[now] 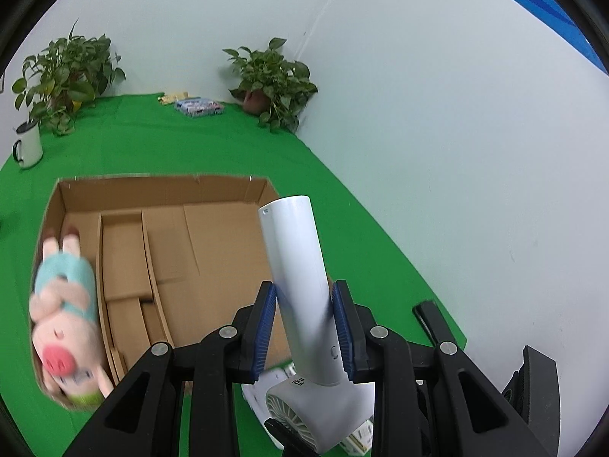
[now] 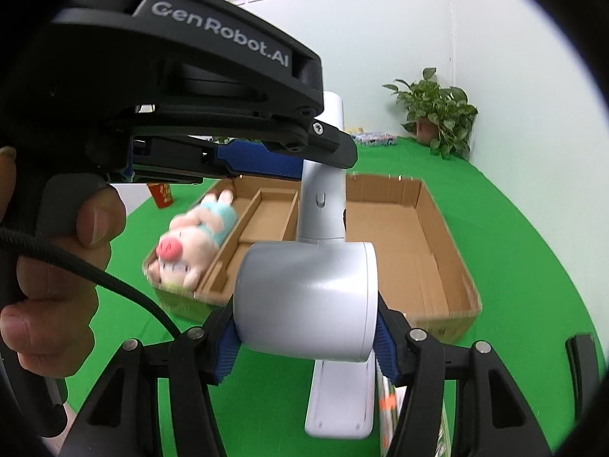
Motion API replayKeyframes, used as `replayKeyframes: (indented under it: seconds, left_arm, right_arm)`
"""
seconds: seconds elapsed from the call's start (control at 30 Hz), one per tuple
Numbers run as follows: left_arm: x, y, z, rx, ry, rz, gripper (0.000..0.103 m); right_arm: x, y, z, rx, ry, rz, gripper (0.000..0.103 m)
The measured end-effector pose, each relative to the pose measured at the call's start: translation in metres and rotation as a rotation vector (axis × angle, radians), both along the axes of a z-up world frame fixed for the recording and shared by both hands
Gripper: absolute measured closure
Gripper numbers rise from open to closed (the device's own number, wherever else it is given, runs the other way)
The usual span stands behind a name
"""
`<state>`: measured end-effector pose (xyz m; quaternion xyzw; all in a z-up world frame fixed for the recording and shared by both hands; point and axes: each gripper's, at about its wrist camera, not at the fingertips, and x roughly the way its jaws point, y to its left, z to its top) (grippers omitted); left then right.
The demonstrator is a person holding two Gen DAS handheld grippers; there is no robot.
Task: Organize objects
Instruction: 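Lift the hair dryer with the right tool and carry it over the box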
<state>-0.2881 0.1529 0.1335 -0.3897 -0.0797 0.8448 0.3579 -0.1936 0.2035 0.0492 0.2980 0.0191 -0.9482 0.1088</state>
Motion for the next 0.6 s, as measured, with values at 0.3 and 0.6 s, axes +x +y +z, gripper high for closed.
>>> replayKeyframes:
  seconds: [0.3, 0.6]
  left_arm:
    - [-0.072, 0.004, 0.014, -0.009, -0.054, 0.014, 0.075]
    - [-0.138, 0.008, -0.046, -0.045, -0.16, 0.014, 0.075]
  right_arm:
    - [-0.058, -0.002, 0.018, 0.008, -0.036, 0.024, 0.046]
    - [-0.108, -0.004, -0.005, -0.012, -0.14, 0.03, 0.046]
